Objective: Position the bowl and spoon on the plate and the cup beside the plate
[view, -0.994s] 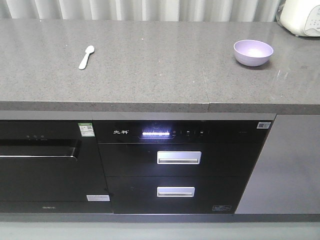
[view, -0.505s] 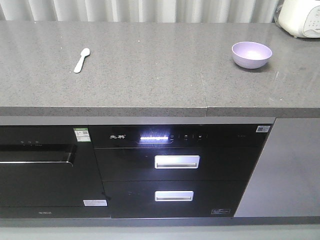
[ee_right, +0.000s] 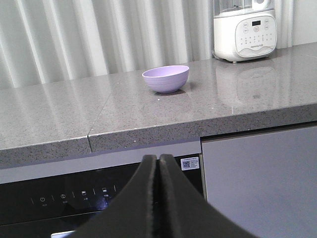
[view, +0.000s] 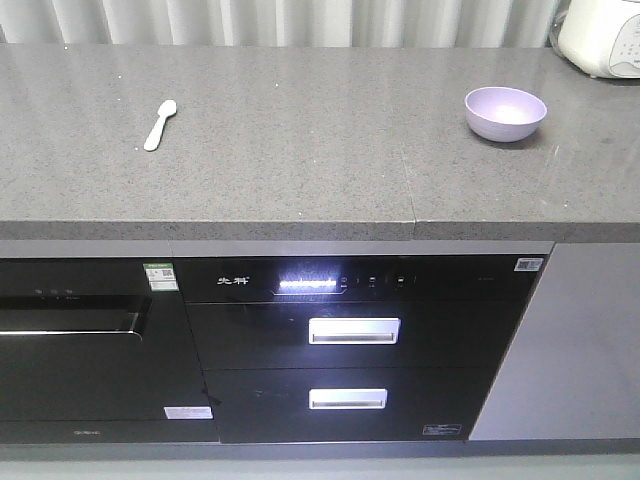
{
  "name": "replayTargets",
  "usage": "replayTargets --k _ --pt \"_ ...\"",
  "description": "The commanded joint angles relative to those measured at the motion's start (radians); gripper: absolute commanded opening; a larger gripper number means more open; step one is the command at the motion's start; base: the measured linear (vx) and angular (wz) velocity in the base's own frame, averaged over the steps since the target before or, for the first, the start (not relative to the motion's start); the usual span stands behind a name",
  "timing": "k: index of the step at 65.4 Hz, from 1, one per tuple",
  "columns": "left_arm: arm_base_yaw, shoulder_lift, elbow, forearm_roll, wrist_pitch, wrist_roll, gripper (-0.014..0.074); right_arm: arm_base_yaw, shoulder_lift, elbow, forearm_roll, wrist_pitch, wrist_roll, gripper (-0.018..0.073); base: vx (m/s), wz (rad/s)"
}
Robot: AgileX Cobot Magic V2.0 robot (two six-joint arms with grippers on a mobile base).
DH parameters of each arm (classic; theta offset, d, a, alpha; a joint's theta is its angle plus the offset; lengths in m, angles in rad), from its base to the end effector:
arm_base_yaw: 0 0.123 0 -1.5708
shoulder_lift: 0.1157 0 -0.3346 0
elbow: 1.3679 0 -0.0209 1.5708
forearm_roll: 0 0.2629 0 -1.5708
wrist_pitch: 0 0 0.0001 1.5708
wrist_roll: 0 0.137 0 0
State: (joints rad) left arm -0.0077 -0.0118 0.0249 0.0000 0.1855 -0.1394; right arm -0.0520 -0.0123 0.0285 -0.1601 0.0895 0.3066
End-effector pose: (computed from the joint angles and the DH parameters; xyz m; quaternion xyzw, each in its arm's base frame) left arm 0.0640 -0.0005 0.1827 -0.0490 0.7438 -0.0490 0.6648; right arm 0.0647 -0.0053 0.1946 0.0759 0.7092 0.0282 0.7004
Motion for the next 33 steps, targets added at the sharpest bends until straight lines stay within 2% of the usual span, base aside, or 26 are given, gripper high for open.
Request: replayTargets --k 1,33 --pt "-0.005 -0.006 0.031 0.0 -0.07 -0.01 -0.0006 -0.003 -0.006 0.0 -0.009 -0.069 -0.001 0.0015 0.03 0.0" --pt "-0.005 -0.006 0.031 0.0 -0.07 -0.01 -0.0006 -0.003 -0.006 0.0 -0.009 -0.069 -0.001 0.0015 0.03 0.0"
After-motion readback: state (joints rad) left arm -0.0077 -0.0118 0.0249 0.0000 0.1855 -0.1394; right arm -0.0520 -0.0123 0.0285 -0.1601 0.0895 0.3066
